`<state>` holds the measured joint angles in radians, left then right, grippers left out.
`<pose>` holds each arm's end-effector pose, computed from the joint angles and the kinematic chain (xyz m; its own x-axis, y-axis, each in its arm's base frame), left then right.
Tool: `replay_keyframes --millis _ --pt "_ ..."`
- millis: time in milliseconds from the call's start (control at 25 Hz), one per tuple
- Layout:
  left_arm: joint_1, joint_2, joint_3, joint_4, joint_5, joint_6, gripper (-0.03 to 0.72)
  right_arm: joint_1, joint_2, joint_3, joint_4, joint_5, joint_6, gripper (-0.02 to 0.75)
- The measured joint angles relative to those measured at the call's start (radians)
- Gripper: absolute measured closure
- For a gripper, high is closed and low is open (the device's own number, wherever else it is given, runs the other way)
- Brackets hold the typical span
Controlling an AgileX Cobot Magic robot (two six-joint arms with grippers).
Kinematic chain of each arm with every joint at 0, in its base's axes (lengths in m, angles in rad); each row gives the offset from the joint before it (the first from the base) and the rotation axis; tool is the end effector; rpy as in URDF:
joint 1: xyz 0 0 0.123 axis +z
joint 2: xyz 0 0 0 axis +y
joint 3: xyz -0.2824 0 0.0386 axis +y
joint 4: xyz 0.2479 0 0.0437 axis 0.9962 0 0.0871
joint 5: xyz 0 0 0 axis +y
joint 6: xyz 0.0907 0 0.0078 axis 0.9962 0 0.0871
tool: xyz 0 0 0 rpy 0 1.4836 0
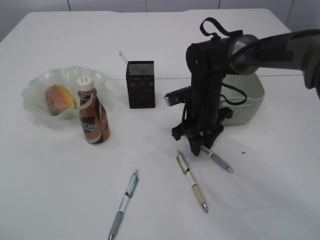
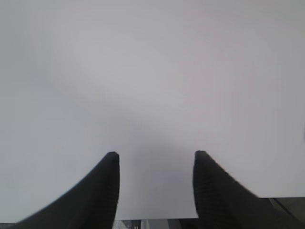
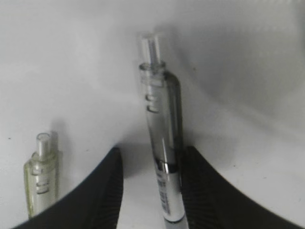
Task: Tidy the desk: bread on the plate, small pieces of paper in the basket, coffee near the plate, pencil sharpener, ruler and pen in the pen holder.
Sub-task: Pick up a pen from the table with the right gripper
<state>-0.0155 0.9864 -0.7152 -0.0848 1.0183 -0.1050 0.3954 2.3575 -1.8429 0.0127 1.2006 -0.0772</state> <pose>0.1595 -0.0090 0.2708 -0.9280 -0.1343 -0.3477 -0.0978 0.9879 -0.1204 0.4233 0.1779 0.1203 -0.8910 -0.4505 0.0561 -0.4503 0.8927 0.0159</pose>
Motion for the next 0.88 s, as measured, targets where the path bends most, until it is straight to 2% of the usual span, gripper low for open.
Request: replay_keyframes --millis 360,880 --pt "0.000 0.000 0.000 0.000 0.000 0.000 0.318 0.000 0.000 0.000 0.001 0.007 -0.019 0.643" --pt "0.000 0.000 0.000 0.000 0.000 0.000 0.318 0.000 -0.112 0.000 0.045 0.009 -0.051 0.659"
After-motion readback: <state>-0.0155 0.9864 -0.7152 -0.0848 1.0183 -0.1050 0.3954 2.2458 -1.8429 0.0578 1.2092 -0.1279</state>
